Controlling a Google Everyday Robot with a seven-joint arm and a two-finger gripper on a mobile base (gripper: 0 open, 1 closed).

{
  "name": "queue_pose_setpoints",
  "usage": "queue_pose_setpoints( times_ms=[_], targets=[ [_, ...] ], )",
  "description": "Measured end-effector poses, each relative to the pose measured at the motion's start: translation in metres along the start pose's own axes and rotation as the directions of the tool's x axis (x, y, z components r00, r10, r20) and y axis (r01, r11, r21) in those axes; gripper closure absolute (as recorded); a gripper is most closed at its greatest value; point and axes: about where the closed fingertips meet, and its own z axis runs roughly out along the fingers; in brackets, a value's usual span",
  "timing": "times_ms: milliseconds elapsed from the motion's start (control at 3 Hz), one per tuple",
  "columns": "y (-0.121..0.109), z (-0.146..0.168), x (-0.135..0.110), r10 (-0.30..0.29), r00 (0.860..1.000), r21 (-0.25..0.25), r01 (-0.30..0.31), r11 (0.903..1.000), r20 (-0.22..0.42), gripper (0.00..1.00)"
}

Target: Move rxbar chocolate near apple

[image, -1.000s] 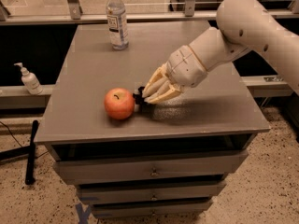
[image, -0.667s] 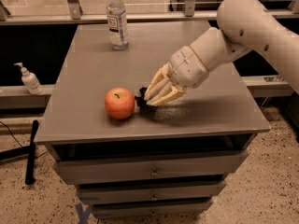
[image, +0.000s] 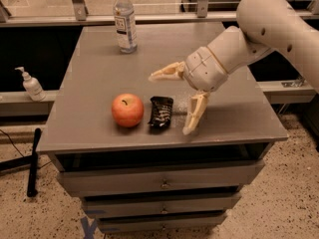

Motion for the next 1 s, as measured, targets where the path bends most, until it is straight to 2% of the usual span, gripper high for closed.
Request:
queue_pose_setpoints(
  times_ms=[333, 667, 1000],
  targets=[
    [-0.012, -0.032, 0.012, 0.047, 0.999, 0.127, -0.045, 0.9909, -0.011, 0.00],
    [-0.031, -0.099, 0.034, 0.096, 0.995, 0.363, -0.084, 0.9279, -0.016, 0.00],
    [-0.036, -0.100, 0.034, 0.093, 0.995, 0.379, -0.079, 0.9222, -0.020, 0.00]
  ],
)
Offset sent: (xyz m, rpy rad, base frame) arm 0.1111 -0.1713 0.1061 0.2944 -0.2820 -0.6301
